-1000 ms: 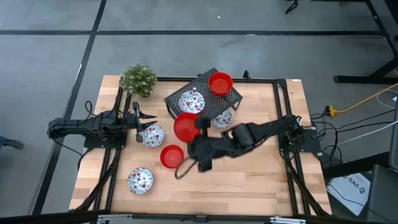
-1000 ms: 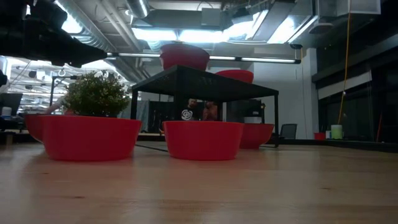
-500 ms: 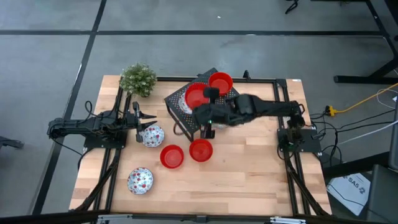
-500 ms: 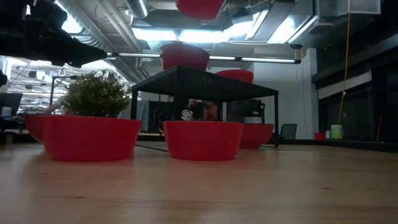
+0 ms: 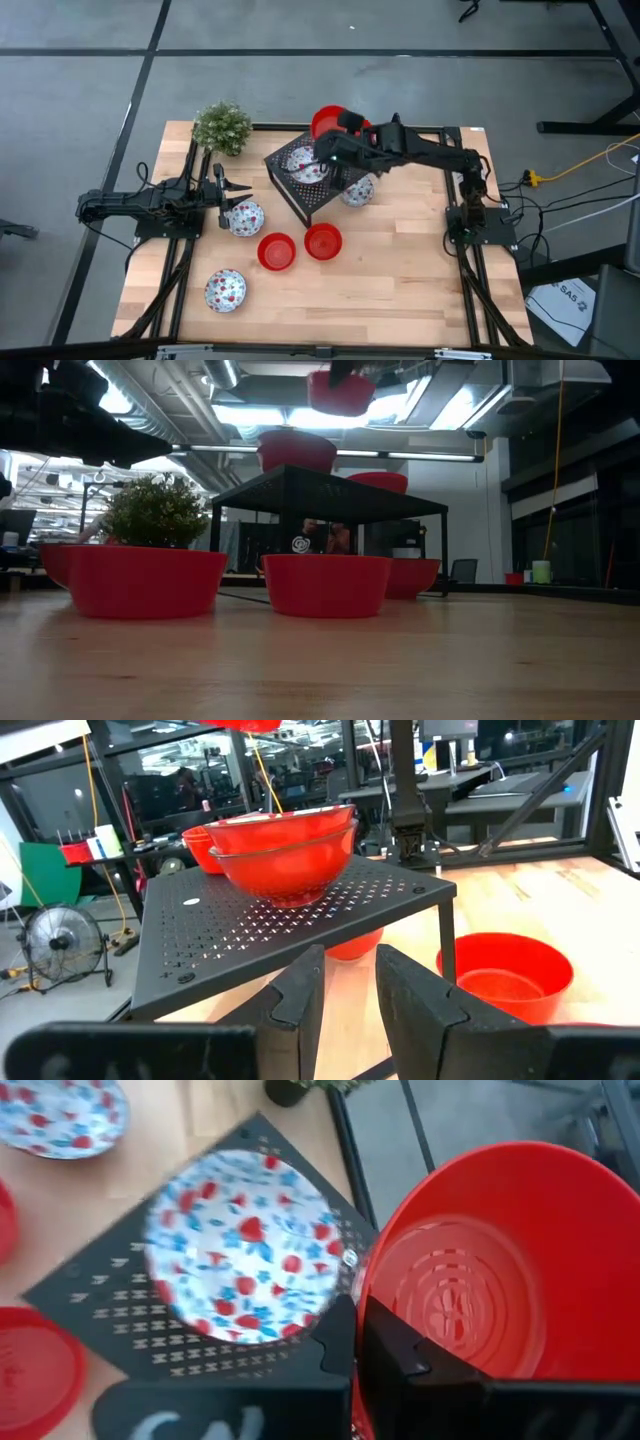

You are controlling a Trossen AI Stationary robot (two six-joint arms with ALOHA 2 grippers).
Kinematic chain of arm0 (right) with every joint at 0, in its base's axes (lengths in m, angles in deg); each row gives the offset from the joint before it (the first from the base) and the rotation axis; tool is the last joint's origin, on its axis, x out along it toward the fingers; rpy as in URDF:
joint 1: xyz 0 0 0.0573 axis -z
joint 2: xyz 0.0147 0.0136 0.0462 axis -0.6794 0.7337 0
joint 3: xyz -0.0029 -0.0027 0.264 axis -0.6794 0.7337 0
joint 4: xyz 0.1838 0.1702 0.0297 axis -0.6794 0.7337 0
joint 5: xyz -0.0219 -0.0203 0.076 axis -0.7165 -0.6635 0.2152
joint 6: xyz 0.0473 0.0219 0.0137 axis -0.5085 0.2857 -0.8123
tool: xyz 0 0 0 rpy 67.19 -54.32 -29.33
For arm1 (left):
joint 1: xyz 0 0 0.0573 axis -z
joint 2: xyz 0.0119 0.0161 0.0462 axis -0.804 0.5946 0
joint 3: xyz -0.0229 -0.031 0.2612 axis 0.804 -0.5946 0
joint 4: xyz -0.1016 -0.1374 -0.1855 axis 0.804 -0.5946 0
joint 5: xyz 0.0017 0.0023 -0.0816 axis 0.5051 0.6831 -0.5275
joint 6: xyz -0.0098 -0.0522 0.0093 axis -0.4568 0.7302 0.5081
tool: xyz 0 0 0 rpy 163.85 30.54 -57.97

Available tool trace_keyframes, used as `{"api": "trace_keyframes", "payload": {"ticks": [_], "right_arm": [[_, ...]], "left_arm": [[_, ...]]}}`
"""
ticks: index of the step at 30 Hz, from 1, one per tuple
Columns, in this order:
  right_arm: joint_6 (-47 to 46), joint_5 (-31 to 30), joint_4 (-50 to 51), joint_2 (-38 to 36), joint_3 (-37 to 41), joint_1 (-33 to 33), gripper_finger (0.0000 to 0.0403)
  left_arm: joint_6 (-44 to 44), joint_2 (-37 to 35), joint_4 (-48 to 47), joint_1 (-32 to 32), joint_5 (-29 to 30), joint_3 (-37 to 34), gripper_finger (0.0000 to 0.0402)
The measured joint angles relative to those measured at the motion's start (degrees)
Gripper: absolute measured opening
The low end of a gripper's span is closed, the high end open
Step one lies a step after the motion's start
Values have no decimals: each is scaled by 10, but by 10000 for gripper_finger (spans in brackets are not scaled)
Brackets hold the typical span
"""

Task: Pick & Place Mini bowls
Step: Stack the red bowl on the red bowl on the shelf

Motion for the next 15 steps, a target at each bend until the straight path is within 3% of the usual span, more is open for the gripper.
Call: {"api": "trace_keyframes", "payload": {"ticks": [15], "right_arm": [[-100,46,36,-4,0,118,10]], "left_arm": [[0,0,0,0,0,0,88]]}}
